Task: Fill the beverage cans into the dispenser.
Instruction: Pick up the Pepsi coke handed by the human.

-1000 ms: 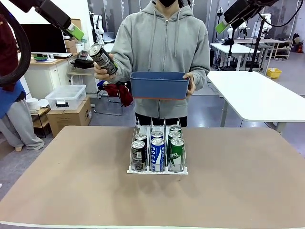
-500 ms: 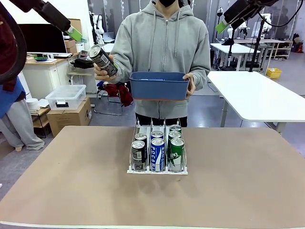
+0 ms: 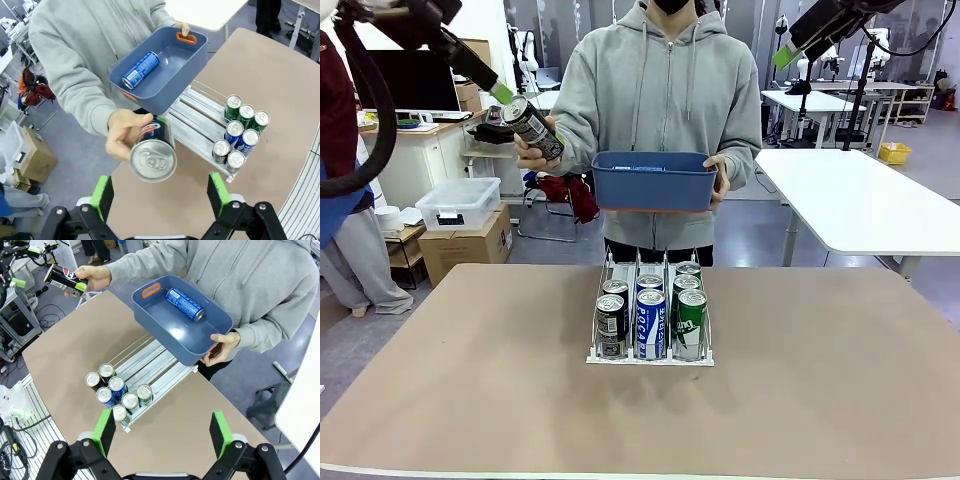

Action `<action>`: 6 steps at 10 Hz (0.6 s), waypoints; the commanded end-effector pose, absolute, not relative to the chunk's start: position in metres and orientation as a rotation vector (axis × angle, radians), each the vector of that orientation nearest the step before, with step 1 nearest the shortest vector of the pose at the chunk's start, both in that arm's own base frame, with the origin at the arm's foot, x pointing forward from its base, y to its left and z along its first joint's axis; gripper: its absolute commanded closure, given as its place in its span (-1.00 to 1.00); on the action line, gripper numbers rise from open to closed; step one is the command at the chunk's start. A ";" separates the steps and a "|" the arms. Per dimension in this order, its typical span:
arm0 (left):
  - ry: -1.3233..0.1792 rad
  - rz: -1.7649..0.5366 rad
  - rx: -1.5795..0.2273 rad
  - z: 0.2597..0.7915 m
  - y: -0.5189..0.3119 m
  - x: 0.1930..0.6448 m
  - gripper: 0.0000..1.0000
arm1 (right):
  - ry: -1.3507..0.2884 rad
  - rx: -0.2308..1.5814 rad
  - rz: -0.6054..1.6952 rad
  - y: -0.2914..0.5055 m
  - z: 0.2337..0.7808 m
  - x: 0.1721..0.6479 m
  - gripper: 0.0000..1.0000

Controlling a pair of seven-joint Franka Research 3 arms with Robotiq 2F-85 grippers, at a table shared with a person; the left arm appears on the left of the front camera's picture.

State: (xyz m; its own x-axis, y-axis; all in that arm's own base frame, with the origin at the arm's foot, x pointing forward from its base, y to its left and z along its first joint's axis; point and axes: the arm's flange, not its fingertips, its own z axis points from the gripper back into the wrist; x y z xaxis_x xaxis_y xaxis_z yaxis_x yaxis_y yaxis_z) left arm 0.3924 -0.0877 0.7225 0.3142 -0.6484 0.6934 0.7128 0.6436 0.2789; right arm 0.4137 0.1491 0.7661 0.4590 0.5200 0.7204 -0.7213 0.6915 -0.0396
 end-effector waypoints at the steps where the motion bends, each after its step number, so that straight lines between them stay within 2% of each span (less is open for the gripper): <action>1: -0.858 -0.897 -0.099 0.709 -0.098 0.399 -1.00 | -0.770 0.288 0.778 0.147 0.762 0.410 -1.00; 4: -0.826 -0.897 -0.107 0.700 -0.103 0.413 -1.00 | -0.770 0.288 0.778 0.147 0.762 0.410 -1.00; 6: -0.835 -0.913 -0.108 0.702 -0.103 0.405 -1.00 | -0.770 0.288 0.778 0.147 0.762 0.410 -1.00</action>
State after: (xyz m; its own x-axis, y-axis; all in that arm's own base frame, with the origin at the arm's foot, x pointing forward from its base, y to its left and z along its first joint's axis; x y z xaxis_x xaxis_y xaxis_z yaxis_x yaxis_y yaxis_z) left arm 0.4089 -0.1044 0.6986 0.3318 -0.6575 0.6765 0.7390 0.6269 0.2469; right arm 0.4136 0.1491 0.7660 0.4590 0.5201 0.7203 -0.7213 0.6915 -0.0396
